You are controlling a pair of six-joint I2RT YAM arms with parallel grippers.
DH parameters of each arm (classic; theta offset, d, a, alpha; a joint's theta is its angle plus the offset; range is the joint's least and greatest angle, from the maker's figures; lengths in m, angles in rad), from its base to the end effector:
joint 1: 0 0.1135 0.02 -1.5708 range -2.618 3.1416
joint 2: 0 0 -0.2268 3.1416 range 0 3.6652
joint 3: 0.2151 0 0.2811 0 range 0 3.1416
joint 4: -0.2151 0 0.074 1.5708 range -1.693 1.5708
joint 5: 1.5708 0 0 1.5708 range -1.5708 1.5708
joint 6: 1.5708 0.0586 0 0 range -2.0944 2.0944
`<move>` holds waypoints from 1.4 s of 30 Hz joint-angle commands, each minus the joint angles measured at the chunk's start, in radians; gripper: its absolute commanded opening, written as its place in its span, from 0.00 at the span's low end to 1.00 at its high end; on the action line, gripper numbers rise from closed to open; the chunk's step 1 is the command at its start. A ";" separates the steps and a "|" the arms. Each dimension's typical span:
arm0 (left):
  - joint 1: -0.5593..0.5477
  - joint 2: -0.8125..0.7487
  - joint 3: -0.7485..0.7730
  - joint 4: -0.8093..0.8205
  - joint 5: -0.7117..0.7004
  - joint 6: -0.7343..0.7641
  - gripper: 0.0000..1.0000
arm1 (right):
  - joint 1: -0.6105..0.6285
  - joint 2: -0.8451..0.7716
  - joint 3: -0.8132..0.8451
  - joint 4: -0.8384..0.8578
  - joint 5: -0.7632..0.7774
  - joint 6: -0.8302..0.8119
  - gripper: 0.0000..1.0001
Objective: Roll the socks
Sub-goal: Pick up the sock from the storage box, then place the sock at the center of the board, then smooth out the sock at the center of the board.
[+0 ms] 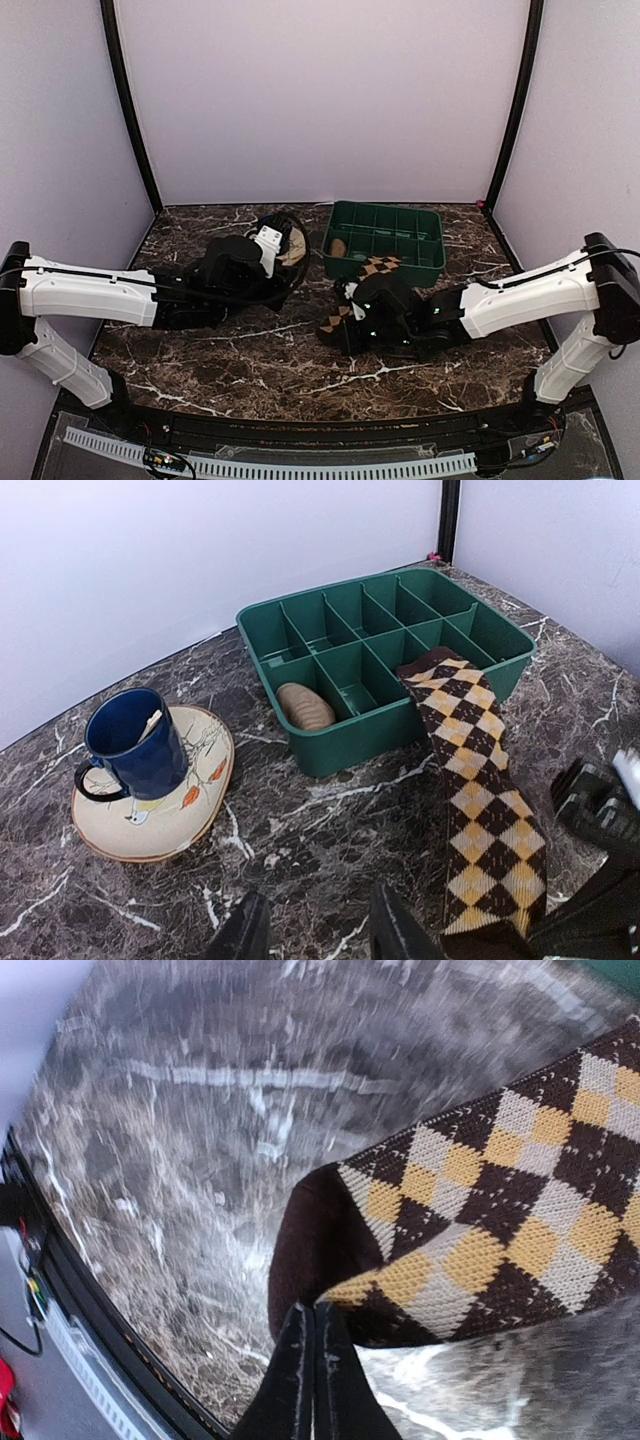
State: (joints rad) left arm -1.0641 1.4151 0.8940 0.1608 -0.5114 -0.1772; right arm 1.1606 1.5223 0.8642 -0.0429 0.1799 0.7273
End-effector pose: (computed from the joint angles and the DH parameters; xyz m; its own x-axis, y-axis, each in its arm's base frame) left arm 0.2046 -0.3095 0.2088 -0.2636 0.1582 -0.9516 0.5016 0.8651 0.0049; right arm 0.1546 0.3292 0.1346 -0.7557 -0.0976 -0.6476 -0.4622 0.7800 0.4219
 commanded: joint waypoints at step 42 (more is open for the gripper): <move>-0.126 -0.088 -0.208 -0.239 0.307 -0.245 0.24 | -0.005 0.106 0.169 -0.231 0.074 -0.472 0.49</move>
State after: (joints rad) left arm -1.1450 1.2846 0.6228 -0.0219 -0.3038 -0.4343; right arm 1.1751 1.6291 1.0412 -0.2348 0.2001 0.3737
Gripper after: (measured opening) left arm 0.243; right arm 0.488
